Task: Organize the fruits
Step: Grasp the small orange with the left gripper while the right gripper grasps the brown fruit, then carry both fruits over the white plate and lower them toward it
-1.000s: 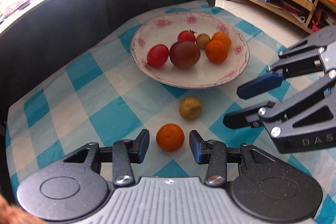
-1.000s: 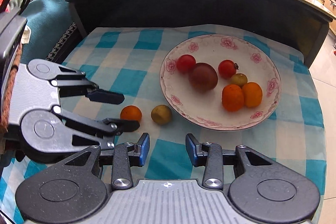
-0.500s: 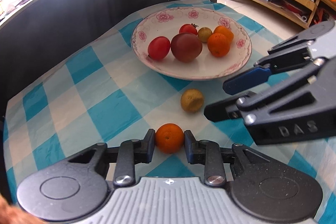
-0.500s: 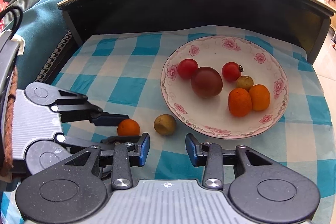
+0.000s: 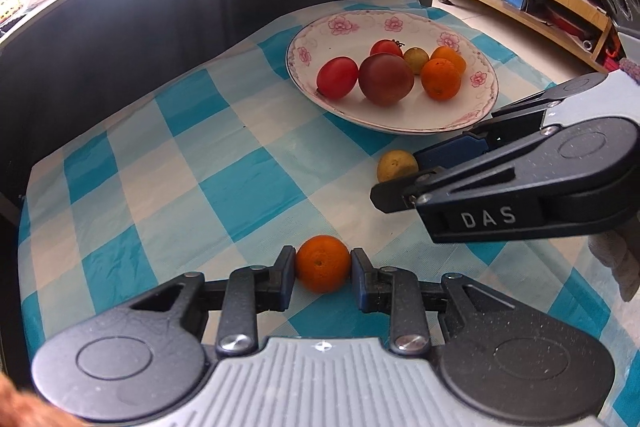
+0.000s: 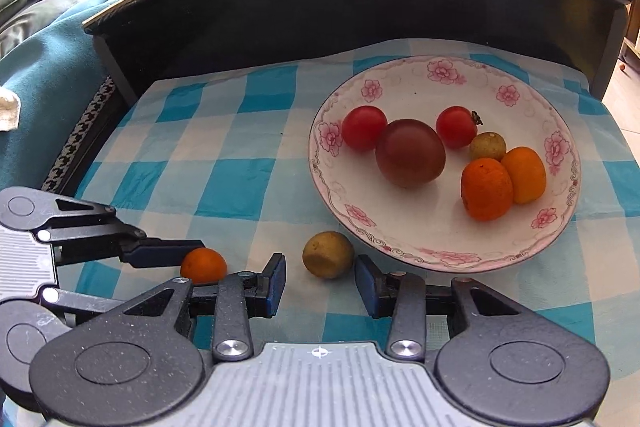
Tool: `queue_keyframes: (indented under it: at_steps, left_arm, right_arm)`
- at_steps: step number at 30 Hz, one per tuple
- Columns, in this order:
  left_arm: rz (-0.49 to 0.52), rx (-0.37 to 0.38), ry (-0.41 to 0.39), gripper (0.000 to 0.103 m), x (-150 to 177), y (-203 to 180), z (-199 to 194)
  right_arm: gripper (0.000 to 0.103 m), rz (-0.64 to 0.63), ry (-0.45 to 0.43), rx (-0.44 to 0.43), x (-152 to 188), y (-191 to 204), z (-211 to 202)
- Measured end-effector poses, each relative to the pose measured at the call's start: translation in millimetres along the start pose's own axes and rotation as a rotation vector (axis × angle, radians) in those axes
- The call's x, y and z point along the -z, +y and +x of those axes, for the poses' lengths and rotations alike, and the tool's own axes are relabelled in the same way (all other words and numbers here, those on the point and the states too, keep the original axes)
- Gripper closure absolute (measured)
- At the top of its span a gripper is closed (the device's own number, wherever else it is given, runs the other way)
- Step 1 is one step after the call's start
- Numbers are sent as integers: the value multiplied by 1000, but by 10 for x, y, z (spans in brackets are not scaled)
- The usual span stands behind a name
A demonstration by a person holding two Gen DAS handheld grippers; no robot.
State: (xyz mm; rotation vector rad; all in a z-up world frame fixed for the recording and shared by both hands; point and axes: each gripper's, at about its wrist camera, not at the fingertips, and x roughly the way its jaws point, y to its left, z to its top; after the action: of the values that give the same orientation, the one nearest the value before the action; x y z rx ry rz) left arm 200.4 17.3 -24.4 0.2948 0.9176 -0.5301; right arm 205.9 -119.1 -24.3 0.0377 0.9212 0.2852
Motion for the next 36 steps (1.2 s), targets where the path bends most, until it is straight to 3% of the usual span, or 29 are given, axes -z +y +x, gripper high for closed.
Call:
queue_keyframes:
  at_steps: [2,5,12,25,36]
  left_arm:
    - [2,-4,-1,65,0,2,-3]
    - [0,-12,-1,65,-8,-3,1]
    - [12,-34,0,65,-31,-82,-23]
    - [51,-41,4,65,-114,-484,-146]
    - [75,-44,-35,65,-410,-830,-241]
  right_arm:
    - [69,2,0,8,-9,6,14]
    - [79,-47,5,54,-4,73,26]
    - [81,-70,21,59,25,53,-57]
    - [81,-181,47,89,231,-88,-610]
    - [81,-148,22,137,241,-360,-973]
